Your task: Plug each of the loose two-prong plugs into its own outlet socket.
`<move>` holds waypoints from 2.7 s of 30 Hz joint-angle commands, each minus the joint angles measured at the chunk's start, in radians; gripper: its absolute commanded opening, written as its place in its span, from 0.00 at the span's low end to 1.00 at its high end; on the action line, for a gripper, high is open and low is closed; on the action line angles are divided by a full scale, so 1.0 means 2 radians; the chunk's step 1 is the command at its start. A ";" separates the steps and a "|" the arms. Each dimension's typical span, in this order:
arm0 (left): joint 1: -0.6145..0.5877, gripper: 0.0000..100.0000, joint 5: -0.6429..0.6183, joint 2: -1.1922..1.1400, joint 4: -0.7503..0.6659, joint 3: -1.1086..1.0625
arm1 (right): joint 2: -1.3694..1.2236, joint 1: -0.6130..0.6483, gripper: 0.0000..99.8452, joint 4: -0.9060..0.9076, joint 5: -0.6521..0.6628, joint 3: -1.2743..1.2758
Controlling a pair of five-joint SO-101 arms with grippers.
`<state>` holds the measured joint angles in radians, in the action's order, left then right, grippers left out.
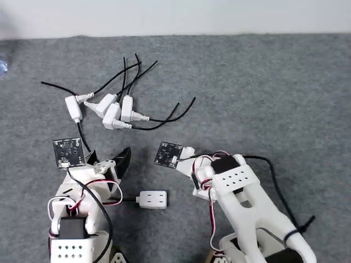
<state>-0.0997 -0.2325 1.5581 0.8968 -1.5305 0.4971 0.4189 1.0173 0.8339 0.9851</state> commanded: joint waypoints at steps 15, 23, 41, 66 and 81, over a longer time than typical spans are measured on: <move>0.002 0.32 -0.002 0.005 -0.009 0.012 | -0.145 0.003 0.23 -0.096 0.041 -0.037; 0.002 0.32 -0.002 0.005 -0.009 0.012 | -0.171 0.007 0.23 -0.093 0.041 -0.072; 0.002 0.32 -0.002 0.005 -0.009 0.012 | -0.157 0.008 0.23 -0.055 0.040 -0.099; 0.002 0.32 -0.002 0.005 -0.009 0.012 | -0.206 0.015 0.19 -0.088 0.040 -0.107; 0.003 0.32 -0.002 0.005 -0.009 0.012 | -0.159 0.008 0.01 -0.053 0.044 -0.123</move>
<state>-0.0997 -0.2325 1.5581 0.8968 -1.5305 0.1059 0.4327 0.8638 0.9505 0.7948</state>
